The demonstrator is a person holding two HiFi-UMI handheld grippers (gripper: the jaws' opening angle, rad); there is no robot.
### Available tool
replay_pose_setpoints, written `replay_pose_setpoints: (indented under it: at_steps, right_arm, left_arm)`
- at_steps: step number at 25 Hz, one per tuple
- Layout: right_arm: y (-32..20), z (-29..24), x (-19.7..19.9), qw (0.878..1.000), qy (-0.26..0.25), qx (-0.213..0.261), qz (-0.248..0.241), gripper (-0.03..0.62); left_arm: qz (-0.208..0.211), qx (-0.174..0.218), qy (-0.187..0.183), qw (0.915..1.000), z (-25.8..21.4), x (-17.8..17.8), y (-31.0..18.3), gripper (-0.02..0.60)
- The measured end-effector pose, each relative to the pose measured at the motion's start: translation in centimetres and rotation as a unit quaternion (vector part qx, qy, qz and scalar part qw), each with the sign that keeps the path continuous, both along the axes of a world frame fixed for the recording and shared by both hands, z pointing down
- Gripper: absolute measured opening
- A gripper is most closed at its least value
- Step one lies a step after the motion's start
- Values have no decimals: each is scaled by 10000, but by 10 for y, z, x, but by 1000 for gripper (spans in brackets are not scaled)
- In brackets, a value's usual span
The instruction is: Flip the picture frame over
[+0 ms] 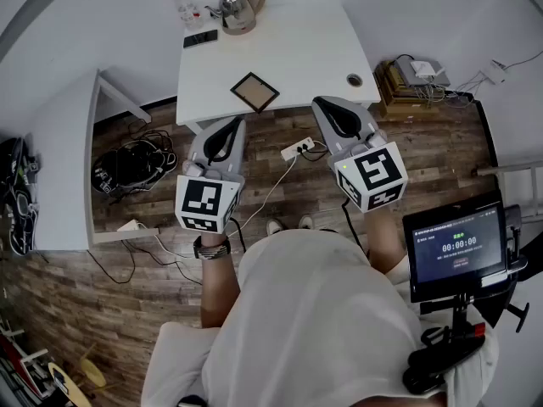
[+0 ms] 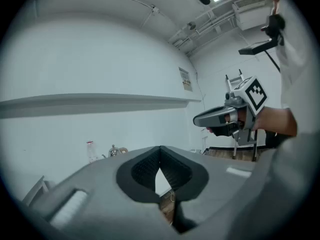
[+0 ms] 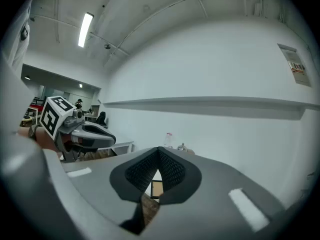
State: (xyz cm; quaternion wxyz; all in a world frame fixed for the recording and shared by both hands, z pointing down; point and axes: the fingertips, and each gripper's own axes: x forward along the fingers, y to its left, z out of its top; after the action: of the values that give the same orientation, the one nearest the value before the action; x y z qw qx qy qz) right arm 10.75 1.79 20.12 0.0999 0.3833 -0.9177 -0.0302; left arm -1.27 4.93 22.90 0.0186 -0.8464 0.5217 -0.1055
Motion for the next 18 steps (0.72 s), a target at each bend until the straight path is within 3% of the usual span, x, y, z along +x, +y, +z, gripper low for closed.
replay_pose_setpoints:
  at_steps: [6, 12, 18]
  right_arm:
    - [2, -8, -9, 9999, -70, 105, 90, 2]
    - [-3, 8, -25, 9905, 1174, 666, -247, 3]
    - [0, 26, -36, 9902, 1266, 447, -386, 15]
  left_arm:
    - [-13, 36, -110, 9999, -2, -7, 4, 2]
    - [-22, -92, -127, 9999, 14, -17, -1, 2]
    - [-144, -313, -71, 9994, 35, -27, 13, 2]
